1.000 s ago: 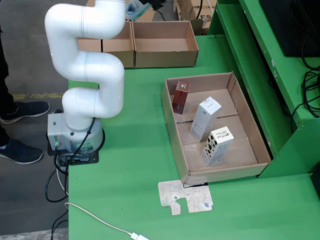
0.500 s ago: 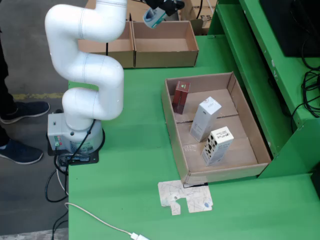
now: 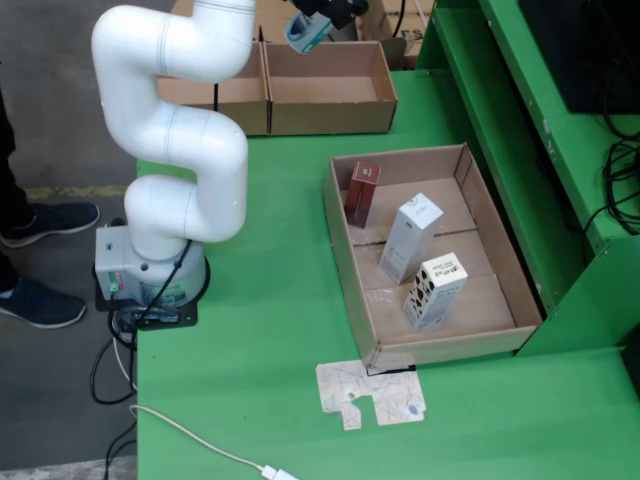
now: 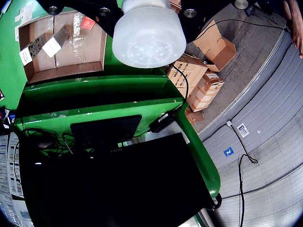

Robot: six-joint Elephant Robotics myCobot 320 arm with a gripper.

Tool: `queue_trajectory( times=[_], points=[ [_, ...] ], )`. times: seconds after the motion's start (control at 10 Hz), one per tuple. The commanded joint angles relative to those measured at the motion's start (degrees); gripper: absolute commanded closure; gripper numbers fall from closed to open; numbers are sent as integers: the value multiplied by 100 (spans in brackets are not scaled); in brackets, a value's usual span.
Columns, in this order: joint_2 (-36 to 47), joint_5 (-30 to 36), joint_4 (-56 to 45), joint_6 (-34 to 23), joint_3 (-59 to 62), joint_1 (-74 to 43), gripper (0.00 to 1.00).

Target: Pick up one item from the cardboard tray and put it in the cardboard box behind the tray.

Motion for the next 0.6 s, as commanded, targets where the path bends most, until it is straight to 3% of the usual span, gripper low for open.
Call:
queue_trajectory(
  times=[0.0,0.5],
  points=[
    [-204,143,328,207,79,123,100],
    [21,-98,-342,910,79,1068,100]
  ],
)
